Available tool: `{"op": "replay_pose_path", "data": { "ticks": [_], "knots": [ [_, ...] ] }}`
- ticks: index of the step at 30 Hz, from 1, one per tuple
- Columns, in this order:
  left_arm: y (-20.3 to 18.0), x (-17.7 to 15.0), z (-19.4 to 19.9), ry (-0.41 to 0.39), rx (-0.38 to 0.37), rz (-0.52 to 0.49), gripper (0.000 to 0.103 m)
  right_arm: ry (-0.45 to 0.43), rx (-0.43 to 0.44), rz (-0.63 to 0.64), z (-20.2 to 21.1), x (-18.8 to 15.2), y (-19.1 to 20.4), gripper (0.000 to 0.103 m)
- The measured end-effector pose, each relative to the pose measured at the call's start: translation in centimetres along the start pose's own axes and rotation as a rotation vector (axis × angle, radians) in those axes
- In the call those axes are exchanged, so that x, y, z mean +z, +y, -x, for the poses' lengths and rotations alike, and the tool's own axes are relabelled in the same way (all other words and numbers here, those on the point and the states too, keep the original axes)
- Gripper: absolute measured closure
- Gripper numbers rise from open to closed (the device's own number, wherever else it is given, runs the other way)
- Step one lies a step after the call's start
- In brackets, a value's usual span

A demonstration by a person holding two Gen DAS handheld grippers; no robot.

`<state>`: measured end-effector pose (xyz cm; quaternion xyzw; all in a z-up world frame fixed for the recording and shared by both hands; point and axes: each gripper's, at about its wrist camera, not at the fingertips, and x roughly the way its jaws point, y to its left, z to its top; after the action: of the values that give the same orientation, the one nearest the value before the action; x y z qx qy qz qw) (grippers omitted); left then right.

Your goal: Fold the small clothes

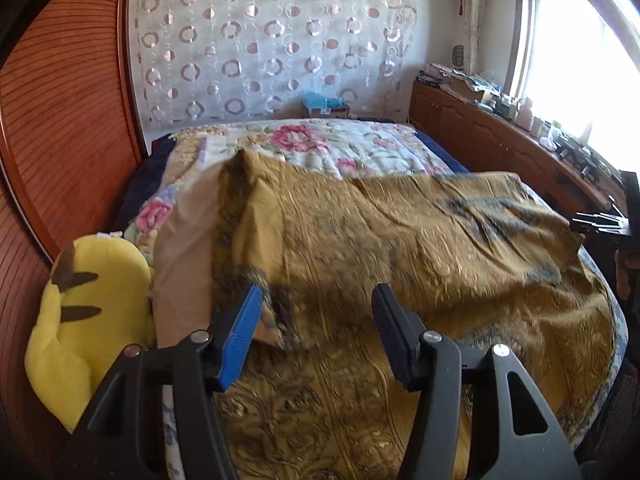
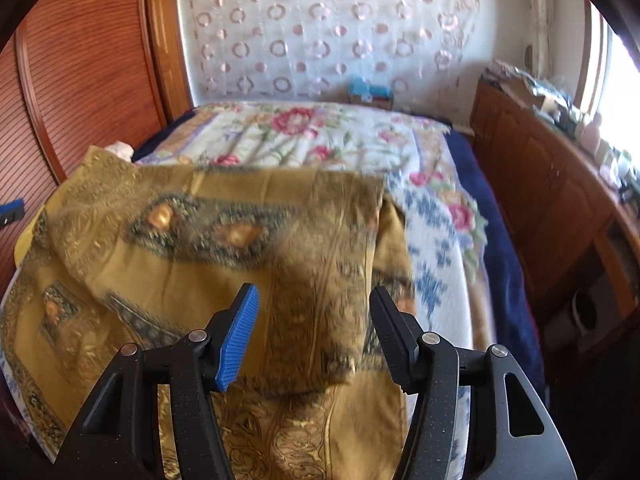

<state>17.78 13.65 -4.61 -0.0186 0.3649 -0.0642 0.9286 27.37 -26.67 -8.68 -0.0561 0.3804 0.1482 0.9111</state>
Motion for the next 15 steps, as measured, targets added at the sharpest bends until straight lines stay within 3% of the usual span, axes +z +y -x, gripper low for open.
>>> {"op": "replay_pose_path", "data": {
  "ticks": [15],
  "knots": [
    [-0.5, -4.1, -3.6, 0.144, 0.019, -0.021, 0.046, 0.072, -0.033, -0.041, -3.7, -3.6, 0.1, 0.043]
  ]
}}
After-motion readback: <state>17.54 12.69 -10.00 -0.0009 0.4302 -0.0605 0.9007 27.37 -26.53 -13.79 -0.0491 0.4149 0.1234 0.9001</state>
